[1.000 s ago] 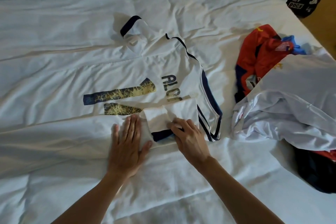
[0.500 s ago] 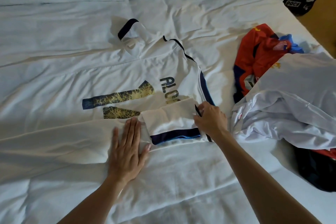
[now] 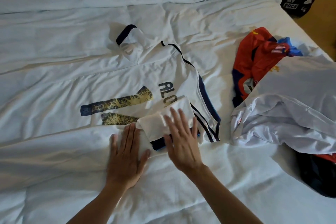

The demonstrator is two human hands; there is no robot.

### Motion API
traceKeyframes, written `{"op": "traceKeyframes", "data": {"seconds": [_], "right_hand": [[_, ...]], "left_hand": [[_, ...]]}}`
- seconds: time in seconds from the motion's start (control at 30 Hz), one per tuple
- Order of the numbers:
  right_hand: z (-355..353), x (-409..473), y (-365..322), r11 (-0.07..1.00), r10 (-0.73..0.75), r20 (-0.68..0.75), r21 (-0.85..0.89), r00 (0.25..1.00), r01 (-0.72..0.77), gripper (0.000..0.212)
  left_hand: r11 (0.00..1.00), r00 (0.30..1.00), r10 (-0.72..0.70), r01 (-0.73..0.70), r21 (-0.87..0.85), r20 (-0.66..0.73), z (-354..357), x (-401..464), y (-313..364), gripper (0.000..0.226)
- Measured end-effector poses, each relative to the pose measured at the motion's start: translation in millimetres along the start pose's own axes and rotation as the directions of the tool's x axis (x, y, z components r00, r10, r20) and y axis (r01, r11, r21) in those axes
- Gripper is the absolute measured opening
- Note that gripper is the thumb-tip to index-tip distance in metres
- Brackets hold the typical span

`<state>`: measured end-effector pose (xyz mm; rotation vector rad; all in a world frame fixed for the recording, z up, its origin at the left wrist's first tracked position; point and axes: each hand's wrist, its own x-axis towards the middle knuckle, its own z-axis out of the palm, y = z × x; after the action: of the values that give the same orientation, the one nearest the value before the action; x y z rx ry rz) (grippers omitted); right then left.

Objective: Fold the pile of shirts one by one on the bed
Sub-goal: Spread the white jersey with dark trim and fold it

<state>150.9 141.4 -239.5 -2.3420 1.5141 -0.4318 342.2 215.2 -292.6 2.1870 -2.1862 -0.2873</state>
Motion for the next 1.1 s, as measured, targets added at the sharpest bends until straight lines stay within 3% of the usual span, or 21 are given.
{"op": "traceKeyframes", "data": {"seconds": [0.07, 0.17, 0.27, 0.43, 0.57, 0.63, 0.7, 0.77, 0.83, 1.0, 1.1], "right_hand": [[13.8, 2.4, 9.3, 0.994, -0.083, 0.145, -0.064, 0.986, 0.093, 0.055], [25.2, 7.3, 27.2, 0.976, 0.012, 0.236, -0.215, 0.972, 0.040, 0.062], [25.2, 7.6, 15.2, 0.984, 0.041, 0.199, -0.179, 0.979, -0.005, 0.062], [40.3, 6.3, 8.2, 0.981, -0.045, 0.235, -0.175, 0.971, 0.088, 0.058], [43.6, 11.0, -20.7, 0.998, 0.046, 0.072, -0.048, 0.996, -0.043, 0.064], [46.9, 9.9, -55.5, 0.998, -0.059, 0.039, -0.003, 0.998, 0.059, 0.064], [61.7, 8.1, -85.2, 0.973, -0.226, 0.098, -0.028, 0.969, 0.229, 0.060], [84.7, 8.0, -101.7, 0.941, -0.302, 0.182, -0.100, 0.936, 0.323, 0.059], [98.6, 10.3, -107.0, 0.931, -0.261, 0.255, -0.190, 0.931, 0.313, 0.062], [103.2, 8.5, -113.1, 0.928, -0.242, 0.282, -0.211, 0.928, 0.306, 0.061], [91.2, 18.7, -114.5, 0.936, -0.333, 0.191, -0.051, 0.923, 0.348, 0.055]], "left_hand": [[1.000, 1.000, -0.001, 0.001, 0.009, -0.005, -0.6, 0.4, 0.3, 0.077], [1.000, 1.000, -0.002, 0.002, -0.005, -0.019, -2.0, 1.5, 1.2, 0.076], [1.000, 1.000, -0.019, 0.019, 0.003, -0.010, -2.2, 0.5, 1.4, 0.076], [0.999, 0.999, -0.038, 0.038, -0.016, 0.000, -3.1, 2.3, 1.9, 0.076], [0.988, 0.986, -0.152, 0.150, -0.026, -0.065, -14.4, -8.8, -12.4, 0.074], [0.975, 0.971, -0.222, 0.221, -0.020, -0.084, -19.9, -17.1, -35.4, 0.071], [0.959, 0.956, -0.282, 0.283, 0.002, -0.079, -24.0, -26.3, -67.6, 0.070], [0.930, 0.928, -0.365, 0.367, 0.014, -0.078, -25.9, -42.5, -107.8, 0.069], [0.880, 0.877, -0.470, 0.474, 0.020, -0.101, -27.9, -68.2, -149.9, 0.068], [0.665, 0.657, -0.739, 0.747, -0.008, -0.147, -41.5, -129.4, -229.0, 0.068], [0.744, 0.720, -0.666, 0.659, -0.105, -0.195, -53.4, -101.3, -206.5, 0.070]]}}
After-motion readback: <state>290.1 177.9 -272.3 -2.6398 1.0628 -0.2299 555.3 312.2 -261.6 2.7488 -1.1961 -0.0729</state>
